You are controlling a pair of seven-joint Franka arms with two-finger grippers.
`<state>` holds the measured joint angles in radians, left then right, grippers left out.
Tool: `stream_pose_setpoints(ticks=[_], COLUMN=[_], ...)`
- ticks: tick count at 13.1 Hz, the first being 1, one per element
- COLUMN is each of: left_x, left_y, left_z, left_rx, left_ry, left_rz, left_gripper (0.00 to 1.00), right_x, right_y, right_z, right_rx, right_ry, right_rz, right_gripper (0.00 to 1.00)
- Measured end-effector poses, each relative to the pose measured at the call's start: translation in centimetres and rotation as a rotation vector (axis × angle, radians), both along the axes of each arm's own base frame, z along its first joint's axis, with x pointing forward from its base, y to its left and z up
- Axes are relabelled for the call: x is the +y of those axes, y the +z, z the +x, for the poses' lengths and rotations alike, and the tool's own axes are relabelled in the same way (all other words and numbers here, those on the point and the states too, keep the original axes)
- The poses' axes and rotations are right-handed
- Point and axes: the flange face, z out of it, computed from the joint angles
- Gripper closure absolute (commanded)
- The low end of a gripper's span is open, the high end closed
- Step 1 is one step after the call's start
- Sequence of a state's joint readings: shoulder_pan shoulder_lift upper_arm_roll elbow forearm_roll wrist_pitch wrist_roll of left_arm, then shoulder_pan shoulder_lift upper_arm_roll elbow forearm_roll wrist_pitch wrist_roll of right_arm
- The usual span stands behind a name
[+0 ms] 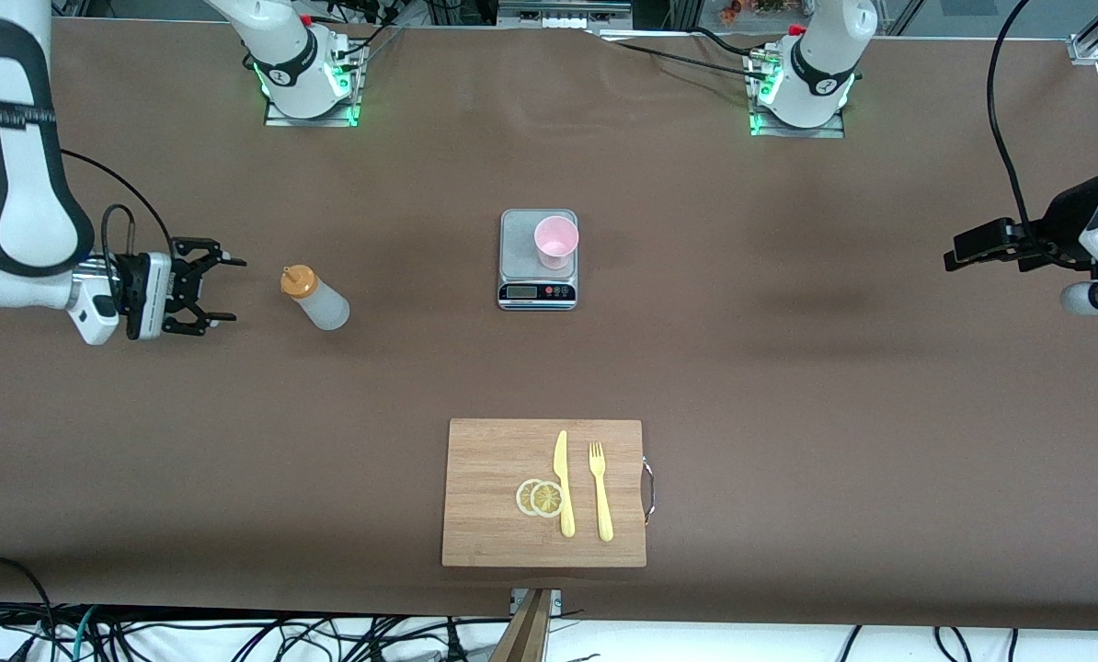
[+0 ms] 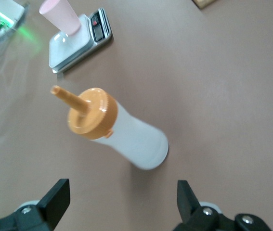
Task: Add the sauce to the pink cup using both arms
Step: 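Close the right gripper around the white sauce bottle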
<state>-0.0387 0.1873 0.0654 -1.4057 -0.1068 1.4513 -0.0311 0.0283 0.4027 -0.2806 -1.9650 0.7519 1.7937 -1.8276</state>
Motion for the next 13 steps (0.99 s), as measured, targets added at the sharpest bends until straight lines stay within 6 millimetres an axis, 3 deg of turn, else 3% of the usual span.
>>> stream_pose_setpoints(ticks=[4,8,10,11,13], left_x=[-0.5,-0.6,-0.6,-0.6,-0.4], left_y=[-0.2,-0.3,-0.4,-0.5,-0.6], left_z=[-0.1,-0.1,0.0,0.0,0.1], left_rx=[0.013,0.015,0.017,0.019,0.020], left_ry=[-0.027,-0.031,-0.032,-0.031,-0.028], left_rz=[-0.001,-0.001,-0.001,-0.001,-0.001], left_gripper=[0.00,0.00,0.00,0.00,0.00], right_x=[0.7,2.9,3.4,3.7,4.4], right_y=[-7.2,-9.7,-11.0,-11.7,-12.8], right_z=[-0.5,-1.5,-2.1,-2.3,-2.4], right_rx=[-0.164,-0.264,-0.274,-0.272,-0.258], right_ry=[0.067,0.159,0.174,0.181,0.202], right_rz=[0.225,0.424,0.482,0.514,0.571], right_gripper=[0.02,0.02,0.07,0.19,0.67])
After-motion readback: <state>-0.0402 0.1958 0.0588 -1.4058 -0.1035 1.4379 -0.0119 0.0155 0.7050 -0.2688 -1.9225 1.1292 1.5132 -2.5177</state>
